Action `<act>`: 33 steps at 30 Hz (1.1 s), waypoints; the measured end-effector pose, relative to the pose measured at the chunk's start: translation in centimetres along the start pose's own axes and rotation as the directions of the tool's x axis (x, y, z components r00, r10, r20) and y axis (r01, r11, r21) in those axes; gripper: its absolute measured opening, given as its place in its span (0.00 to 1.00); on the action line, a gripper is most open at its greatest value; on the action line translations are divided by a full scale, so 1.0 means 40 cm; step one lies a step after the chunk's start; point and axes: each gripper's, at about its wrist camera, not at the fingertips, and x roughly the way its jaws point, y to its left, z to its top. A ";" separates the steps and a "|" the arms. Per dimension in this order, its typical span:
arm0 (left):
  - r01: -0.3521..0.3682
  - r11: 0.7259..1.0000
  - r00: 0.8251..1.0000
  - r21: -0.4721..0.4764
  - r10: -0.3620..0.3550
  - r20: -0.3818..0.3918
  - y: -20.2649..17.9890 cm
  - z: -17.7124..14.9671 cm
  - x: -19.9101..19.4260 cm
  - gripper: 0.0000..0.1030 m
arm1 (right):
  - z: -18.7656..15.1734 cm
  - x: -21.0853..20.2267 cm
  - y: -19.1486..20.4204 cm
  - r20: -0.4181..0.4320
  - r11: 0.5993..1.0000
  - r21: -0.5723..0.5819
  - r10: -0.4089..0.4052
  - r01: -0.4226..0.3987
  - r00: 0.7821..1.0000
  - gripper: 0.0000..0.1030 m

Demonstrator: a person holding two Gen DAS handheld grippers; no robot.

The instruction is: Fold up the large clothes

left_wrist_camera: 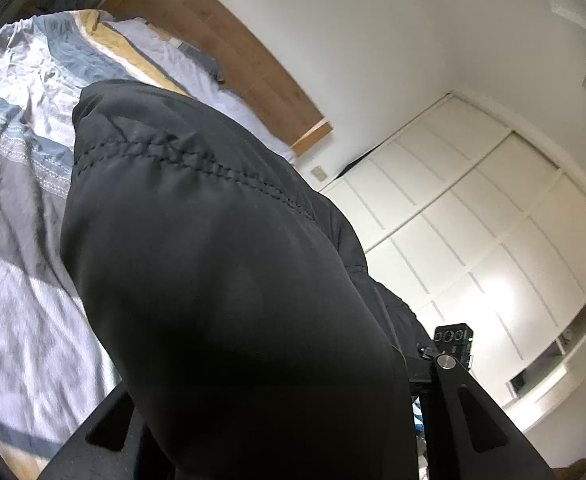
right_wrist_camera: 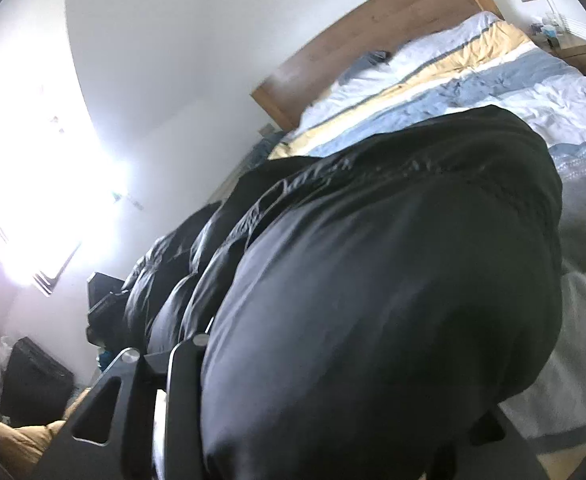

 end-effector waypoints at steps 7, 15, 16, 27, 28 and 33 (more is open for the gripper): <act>-0.137 0.990 0.987 -0.025 0.134 -0.093 0.110 -0.104 0.009 0.26 | -0.123 -0.028 -0.077 -0.061 0.996 0.076 -0.050 0.055 0.997 0.33; -0.355 0.914 0.926 -0.198 0.315 -0.208 0.317 -0.178 -0.009 0.61 | -0.279 -0.051 -0.252 -0.181 0.935 0.249 -0.212 0.254 0.960 0.58; -0.360 0.913 0.924 -0.192 0.321 -0.208 0.314 -0.169 -0.015 0.66 | -0.274 -0.056 -0.263 -0.182 0.929 0.266 -0.212 0.256 0.960 0.64; -0.529 0.820 0.845 -0.220 0.532 -0.050 0.259 -0.091 -0.247 0.87 | -0.212 -0.243 -0.247 -0.073 0.873 0.239 -0.420 0.424 0.905 0.87; -0.544 0.814 0.836 -0.203 0.547 -0.047 0.242 -0.093 -0.252 0.87 | -0.201 -0.249 -0.219 -0.060 0.872 0.212 -0.439 0.441 0.896 0.87; -0.549 0.831 0.836 -0.095 0.546 -0.055 0.159 -0.132 -0.192 0.87 | -0.172 -0.193 -0.072 -0.029 0.879 0.045 -0.474 0.475 0.880 0.87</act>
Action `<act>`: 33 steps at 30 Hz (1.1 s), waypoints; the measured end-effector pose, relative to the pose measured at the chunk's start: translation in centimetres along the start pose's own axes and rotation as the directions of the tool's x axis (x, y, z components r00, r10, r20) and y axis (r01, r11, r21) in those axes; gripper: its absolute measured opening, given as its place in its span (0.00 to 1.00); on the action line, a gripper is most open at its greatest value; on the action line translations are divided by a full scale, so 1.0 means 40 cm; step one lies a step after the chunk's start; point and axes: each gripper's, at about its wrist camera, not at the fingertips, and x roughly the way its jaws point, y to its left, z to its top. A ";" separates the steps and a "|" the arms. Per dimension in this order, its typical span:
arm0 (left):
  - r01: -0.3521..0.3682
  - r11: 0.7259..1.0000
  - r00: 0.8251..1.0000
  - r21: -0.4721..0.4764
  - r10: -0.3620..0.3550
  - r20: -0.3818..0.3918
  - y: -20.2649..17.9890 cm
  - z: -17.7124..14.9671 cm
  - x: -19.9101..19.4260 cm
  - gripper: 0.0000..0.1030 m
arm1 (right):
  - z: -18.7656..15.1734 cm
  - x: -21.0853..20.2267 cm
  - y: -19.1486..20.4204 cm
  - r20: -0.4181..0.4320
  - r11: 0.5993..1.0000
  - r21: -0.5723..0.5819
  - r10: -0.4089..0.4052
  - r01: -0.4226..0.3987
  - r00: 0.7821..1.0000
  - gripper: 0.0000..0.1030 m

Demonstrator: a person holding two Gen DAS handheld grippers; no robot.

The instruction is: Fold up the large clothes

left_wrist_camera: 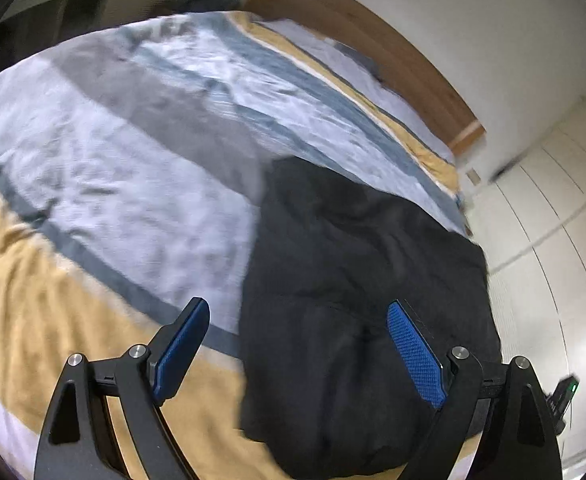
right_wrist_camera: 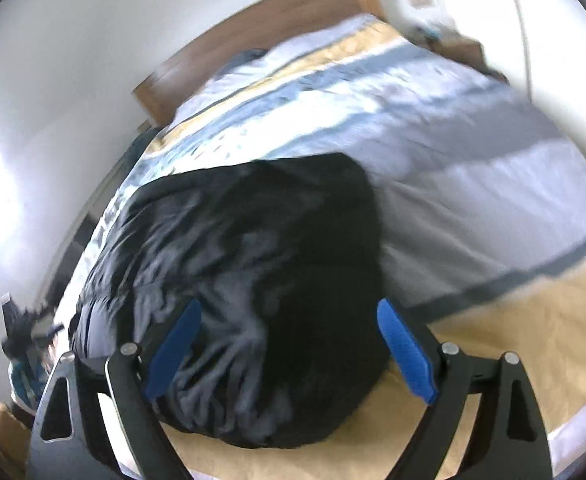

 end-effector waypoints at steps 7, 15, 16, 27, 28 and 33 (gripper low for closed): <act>-0.053 0.978 0.998 0.203 0.057 -0.012 -0.165 -0.083 0.106 0.87 | -0.024 0.096 0.205 -0.006 0.981 -0.193 0.010 -0.011 1.000 0.87; -0.088 0.923 0.995 0.375 0.096 -0.002 -0.320 -0.090 0.247 0.87 | -0.036 0.265 0.326 -0.023 0.944 -0.329 -0.029 0.020 0.999 0.87; -0.114 0.916 0.992 0.384 0.124 -0.002 -0.326 -0.079 0.277 0.87 | -0.029 0.279 0.325 -0.020 0.944 -0.329 -0.037 0.028 0.999 0.88; -0.244 0.955 0.968 0.170 0.251 -0.022 -0.176 0.027 0.338 0.88 | 0.067 0.351 0.116 -0.031 0.975 -0.146 -0.172 0.166 0.985 0.88; -0.271 0.950 0.960 0.153 0.278 -0.024 -0.159 0.027 0.332 0.88 | 0.067 0.345 0.101 -0.032 0.973 -0.139 -0.191 0.185 0.981 0.87; -0.350 0.924 0.936 0.156 0.353 0.014 -0.155 -0.003 0.281 0.88 | 0.055 0.300 0.015 -0.047 0.939 -0.110 -0.331 0.325 0.942 0.87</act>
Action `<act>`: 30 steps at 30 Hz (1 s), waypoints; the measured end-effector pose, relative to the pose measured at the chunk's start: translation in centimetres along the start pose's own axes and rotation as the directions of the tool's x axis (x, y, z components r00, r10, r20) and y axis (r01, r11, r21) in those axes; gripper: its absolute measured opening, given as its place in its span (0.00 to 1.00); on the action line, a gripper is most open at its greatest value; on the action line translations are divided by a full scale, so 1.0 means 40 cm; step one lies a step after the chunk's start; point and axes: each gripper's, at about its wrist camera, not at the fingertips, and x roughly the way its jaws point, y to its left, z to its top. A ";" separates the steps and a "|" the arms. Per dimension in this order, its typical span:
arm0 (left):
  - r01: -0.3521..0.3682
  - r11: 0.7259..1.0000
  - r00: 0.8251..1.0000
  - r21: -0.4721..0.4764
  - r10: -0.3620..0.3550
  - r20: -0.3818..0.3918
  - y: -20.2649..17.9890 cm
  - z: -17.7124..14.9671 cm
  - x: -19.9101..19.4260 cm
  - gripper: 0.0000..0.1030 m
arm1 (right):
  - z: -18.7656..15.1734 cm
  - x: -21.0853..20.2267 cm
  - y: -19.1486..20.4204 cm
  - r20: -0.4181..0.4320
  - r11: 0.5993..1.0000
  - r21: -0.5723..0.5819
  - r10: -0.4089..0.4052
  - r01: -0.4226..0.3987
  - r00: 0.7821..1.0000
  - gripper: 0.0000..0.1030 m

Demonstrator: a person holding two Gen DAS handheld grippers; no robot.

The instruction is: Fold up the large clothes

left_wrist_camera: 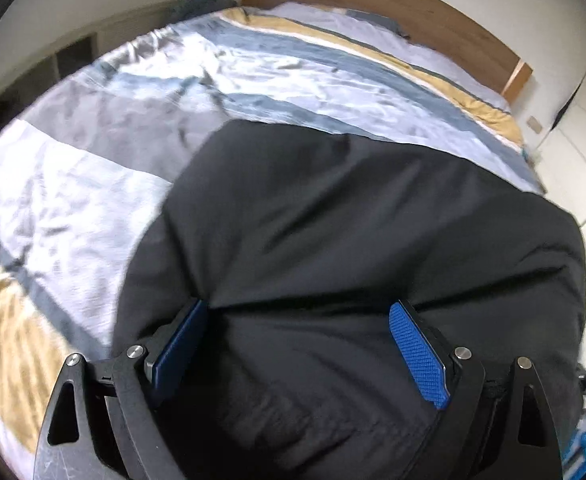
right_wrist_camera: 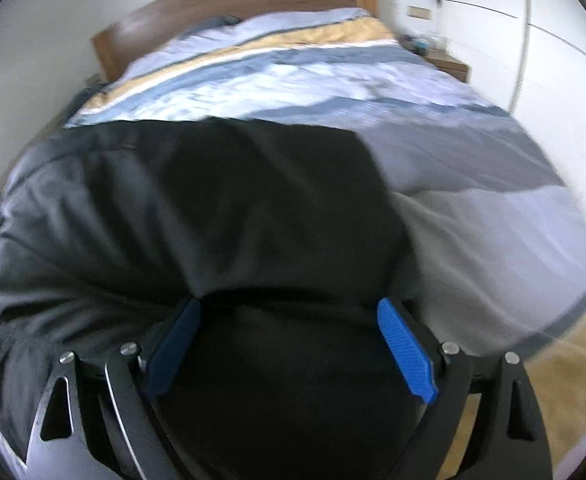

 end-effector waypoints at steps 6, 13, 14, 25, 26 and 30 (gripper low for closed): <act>0.027 0.998 0.995 0.054 -0.032 0.095 -0.042 -0.078 -0.106 0.88 | -0.029 -0.104 0.009 0.080 0.999 -0.013 0.044 -0.043 0.996 0.87; 0.063 0.993 0.987 0.099 -0.077 0.141 -0.063 -0.156 -0.161 0.88 | -0.110 -0.196 0.137 0.140 0.980 -0.155 0.148 -0.126 0.979 0.87; 0.055 0.992 0.986 0.112 -0.072 0.149 -0.065 -0.166 -0.162 0.88 | -0.120 -0.198 0.149 0.140 0.977 -0.163 0.157 -0.134 0.978 0.87; 0.020 0.985 0.976 0.171 -0.056 0.209 -0.068 -0.234 -0.139 0.89 | -0.178 -0.150 0.186 0.123 0.972 -0.155 0.196 -0.176 0.973 0.88; 0.019 0.985 0.975 0.174 -0.056 0.213 -0.067 -0.237 -0.137 0.89 | -0.180 -0.145 0.180 0.128 0.973 -0.150 0.195 -0.175 0.973 0.88; 0.012 0.983 0.975 0.182 -0.052 0.218 -0.066 -0.241 -0.136 0.89 | -0.185 -0.137 0.156 0.135 0.977 -0.131 0.184 -0.167 0.974 0.88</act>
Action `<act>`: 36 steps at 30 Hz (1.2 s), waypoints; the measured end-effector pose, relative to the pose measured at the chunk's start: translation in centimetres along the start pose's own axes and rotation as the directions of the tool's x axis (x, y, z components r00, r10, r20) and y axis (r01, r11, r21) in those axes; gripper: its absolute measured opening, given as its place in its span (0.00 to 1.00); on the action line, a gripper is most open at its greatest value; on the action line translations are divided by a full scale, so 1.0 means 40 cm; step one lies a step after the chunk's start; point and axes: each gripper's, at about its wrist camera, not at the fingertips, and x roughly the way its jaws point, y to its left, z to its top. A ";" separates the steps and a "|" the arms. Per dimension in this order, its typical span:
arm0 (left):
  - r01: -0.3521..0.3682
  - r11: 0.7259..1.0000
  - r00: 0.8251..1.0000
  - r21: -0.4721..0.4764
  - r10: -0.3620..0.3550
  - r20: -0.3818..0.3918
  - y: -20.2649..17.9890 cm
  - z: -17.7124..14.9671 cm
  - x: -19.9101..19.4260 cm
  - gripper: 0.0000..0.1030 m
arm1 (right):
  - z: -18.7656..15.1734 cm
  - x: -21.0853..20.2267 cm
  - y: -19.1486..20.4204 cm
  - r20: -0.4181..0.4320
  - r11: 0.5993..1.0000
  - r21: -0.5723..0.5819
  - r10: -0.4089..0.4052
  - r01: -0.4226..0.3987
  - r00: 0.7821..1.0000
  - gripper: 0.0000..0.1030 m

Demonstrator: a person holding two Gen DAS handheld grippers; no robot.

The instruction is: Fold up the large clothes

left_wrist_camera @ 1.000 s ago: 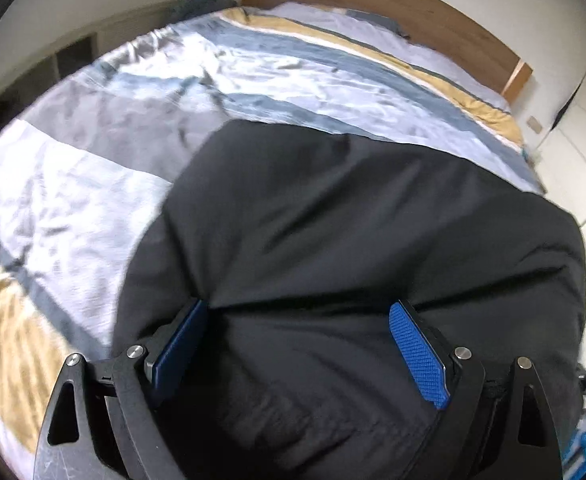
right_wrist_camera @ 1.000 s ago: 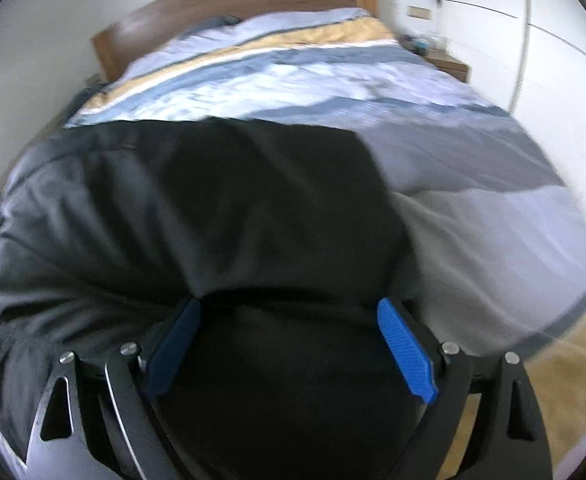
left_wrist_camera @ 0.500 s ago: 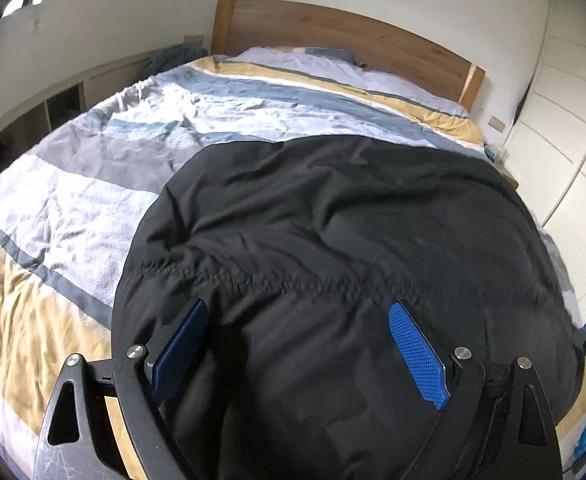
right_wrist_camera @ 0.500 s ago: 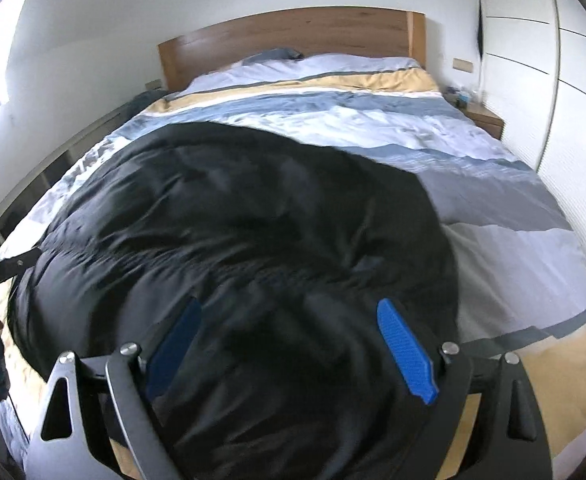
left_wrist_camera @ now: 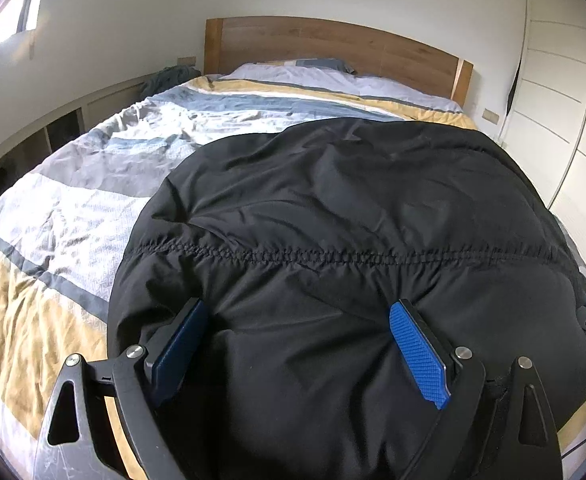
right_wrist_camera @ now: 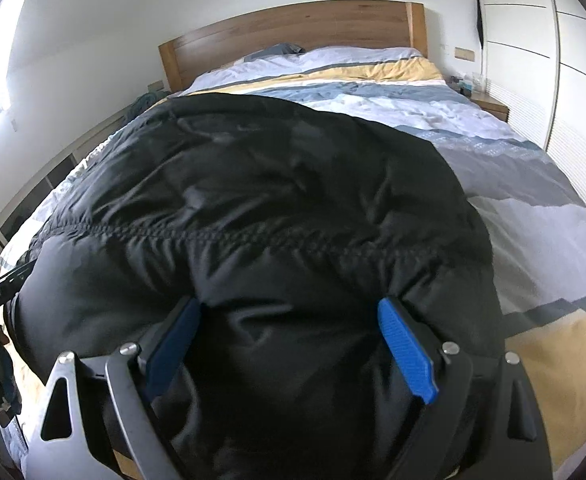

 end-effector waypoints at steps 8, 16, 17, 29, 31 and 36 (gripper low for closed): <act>-0.022 1.000 1.000 0.006 0.022 -0.003 -0.005 -0.010 -0.011 0.89 | -0.019 -0.017 -0.075 -0.019 0.997 0.039 -0.064 0.064 0.998 0.88; -0.046 0.999 0.999 -0.001 0.046 -0.026 0.002 -0.023 -0.042 0.89 | -0.050 -0.050 -0.135 -0.073 0.980 0.086 -0.172 0.178 0.982 0.88; -0.049 0.999 0.998 -0.003 0.049 -0.030 0.003 -0.023 -0.045 0.89 | -0.054 -0.055 -0.141 -0.082 0.978 0.089 -0.184 0.191 0.980 0.88; -0.130 0.991 0.988 -0.014 0.129 -0.090 0.039 -0.047 -0.073 0.90 | -0.080 -0.078 -0.158 -0.167 0.964 0.073 -0.242 0.256 0.956 0.90; -0.148 0.989 0.985 -0.012 0.146 -0.090 0.037 -0.051 -0.090 0.90 | -0.088 -0.085 -0.152 -0.175 0.963 0.067 -0.247 0.261 0.953 0.90; -0.176 0.984 0.980 0.010 0.176 -0.089 0.022 -0.068 -0.129 0.90 | -0.108 -0.107 -0.150 -0.198 0.960 0.060 -0.256 0.272 0.946 0.90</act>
